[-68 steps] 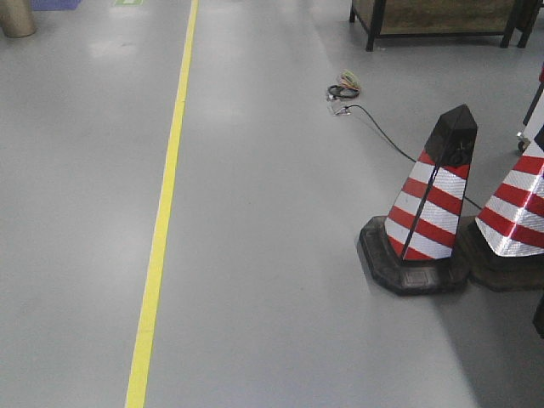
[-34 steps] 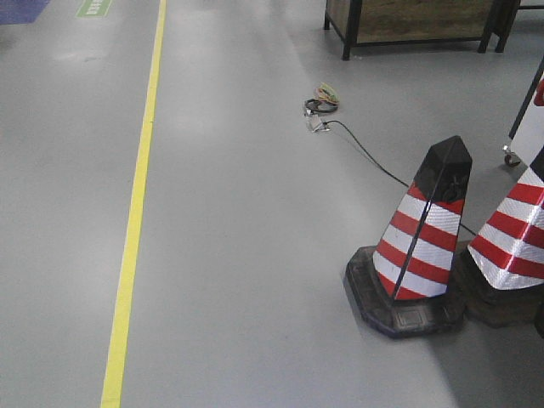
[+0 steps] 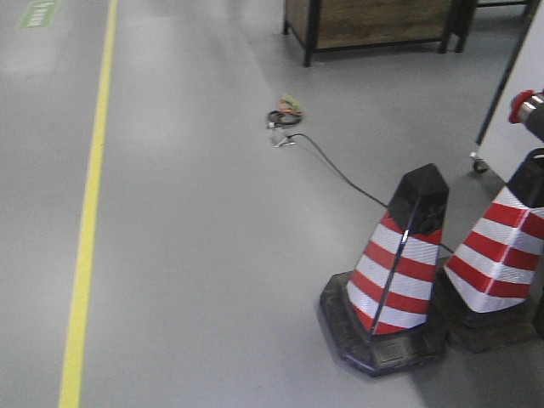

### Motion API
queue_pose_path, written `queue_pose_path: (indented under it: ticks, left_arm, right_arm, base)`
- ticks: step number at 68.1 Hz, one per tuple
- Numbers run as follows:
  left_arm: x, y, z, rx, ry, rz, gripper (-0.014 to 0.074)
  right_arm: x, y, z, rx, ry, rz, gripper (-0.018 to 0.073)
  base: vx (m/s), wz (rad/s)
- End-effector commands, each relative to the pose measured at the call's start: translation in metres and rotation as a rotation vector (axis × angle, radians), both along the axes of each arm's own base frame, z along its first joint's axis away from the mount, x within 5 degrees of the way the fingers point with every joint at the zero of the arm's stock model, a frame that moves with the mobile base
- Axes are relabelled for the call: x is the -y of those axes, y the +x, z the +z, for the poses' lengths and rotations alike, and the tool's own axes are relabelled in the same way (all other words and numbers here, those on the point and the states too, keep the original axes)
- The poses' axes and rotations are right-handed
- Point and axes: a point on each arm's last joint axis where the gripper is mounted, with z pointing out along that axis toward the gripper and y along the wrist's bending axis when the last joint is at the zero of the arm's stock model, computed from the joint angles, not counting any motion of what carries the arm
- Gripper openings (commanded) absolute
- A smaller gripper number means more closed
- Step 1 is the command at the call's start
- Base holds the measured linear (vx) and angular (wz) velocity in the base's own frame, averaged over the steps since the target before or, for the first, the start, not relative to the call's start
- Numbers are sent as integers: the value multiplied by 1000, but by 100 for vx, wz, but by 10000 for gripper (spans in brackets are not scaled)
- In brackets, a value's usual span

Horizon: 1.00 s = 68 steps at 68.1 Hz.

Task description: Move and align brake pads A on conveyor

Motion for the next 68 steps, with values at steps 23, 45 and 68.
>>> queue_pose_path:
  ticks: [23,45,68]
  left_arm:
    - [0,1,18,118,-22,3,72]
    - [0,1,18,118,-22,3,72]
    - [0,2,18,119,-22,4,72]
  right_arm:
    - [0,0,19,127,14,3,24]
    - [0,0,19,127,14,3,24]
    - [0,0,19,127,14,3,24]
  base:
    - [30,-61]
    - [25,-75]
    - [24,-65]
